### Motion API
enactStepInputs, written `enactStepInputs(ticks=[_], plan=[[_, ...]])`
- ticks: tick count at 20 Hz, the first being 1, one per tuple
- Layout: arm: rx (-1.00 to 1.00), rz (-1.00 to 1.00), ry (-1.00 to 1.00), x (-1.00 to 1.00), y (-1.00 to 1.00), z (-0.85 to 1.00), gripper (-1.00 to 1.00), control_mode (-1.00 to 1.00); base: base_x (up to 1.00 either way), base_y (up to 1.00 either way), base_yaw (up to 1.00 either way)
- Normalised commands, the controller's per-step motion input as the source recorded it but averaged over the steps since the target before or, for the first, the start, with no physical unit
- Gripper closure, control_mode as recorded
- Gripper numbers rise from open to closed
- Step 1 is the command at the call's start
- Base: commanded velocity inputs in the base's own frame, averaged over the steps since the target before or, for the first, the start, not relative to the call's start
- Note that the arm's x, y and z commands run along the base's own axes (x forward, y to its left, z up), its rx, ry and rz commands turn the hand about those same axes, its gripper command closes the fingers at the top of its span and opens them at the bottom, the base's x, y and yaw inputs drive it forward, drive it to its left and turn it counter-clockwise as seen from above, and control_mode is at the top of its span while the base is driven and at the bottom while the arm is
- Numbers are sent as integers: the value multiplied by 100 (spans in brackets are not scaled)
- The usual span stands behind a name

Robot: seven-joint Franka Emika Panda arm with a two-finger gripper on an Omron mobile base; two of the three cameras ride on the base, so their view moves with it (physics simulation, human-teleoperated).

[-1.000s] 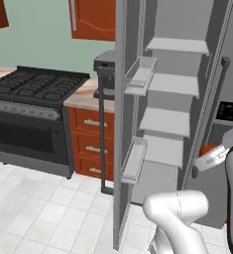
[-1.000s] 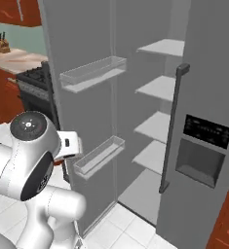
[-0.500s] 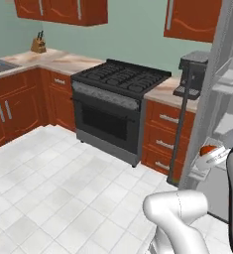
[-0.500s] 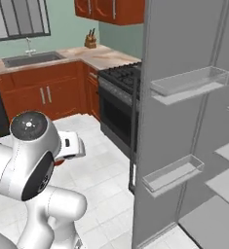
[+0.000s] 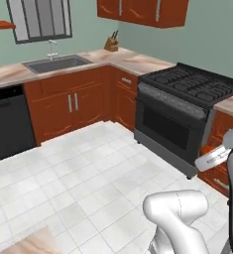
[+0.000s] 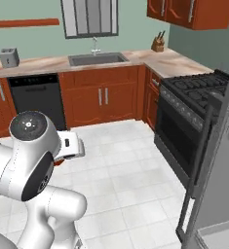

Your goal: Retrieve the tangerine and apple from the fridge and place them into the bowl on the dining table.

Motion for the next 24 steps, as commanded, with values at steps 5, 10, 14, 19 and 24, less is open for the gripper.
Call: enactStepInputs(ticks=[5, 10, 14, 19, 24], plan=[[0, 0, 0, 0, 0, 0, 100, 100, 100, 21, 26], [0, 0, 0, 0, 0, 0, 100, 100, 100, 11, 27], [0, 0, 0, 0, 0, 0, 100, 100, 93, 2, 62], [0, 0, 0, 0, 0, 0, 100, 100, 49, 3, 78], [0, 0, 0, 0, 0, 0, 100, 100, 29, 11, 83]])
